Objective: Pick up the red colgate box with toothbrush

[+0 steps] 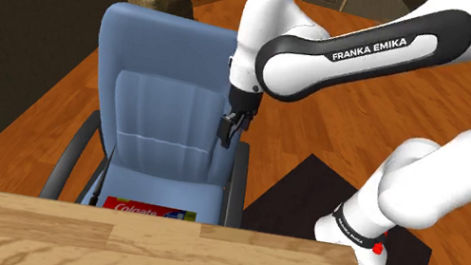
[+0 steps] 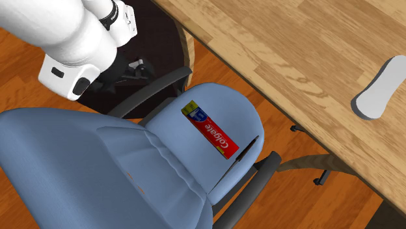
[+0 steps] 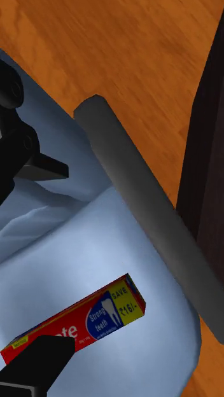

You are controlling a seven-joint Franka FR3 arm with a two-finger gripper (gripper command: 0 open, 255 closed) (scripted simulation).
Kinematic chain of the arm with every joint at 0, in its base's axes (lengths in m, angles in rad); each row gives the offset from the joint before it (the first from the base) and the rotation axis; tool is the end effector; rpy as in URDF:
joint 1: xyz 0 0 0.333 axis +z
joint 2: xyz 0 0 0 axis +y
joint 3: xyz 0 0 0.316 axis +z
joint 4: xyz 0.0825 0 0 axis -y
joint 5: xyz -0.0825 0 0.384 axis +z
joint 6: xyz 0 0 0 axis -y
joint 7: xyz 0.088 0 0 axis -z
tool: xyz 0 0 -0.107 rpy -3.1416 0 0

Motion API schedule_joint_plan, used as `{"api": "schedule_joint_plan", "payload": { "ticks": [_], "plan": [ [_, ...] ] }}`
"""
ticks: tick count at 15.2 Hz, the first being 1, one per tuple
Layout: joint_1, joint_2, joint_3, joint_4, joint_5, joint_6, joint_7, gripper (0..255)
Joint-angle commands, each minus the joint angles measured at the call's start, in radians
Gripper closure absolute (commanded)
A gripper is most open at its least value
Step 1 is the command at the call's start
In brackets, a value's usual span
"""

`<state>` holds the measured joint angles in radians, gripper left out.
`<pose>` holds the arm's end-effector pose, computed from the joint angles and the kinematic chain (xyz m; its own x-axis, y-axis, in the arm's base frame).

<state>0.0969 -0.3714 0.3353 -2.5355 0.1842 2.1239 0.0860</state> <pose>0.3715 0.1786 0.3921 0.9741 0.2188 -0.0569 0.2176 -0.9757 -0.0266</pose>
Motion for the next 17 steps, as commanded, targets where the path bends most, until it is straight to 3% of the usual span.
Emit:
{"api": "schedule_joint_plan", "payload": {
  "ticks": [1, 5, 10, 17],
  "plan": [
    [0.004, 0.078, 0.031, 0.019, -0.015, 0.059, 0.021, 0],
    [0.009, 0.238, 0.087, 0.063, -0.074, 0.166, 0.080, 0],
    [0.029, 0.451, 0.128, 0.145, -0.207, 0.271, 0.187, 0],
    [0.135, 0.746, 0.091, 0.312, -0.421, 0.348, 0.339, 0]
  ]
}}
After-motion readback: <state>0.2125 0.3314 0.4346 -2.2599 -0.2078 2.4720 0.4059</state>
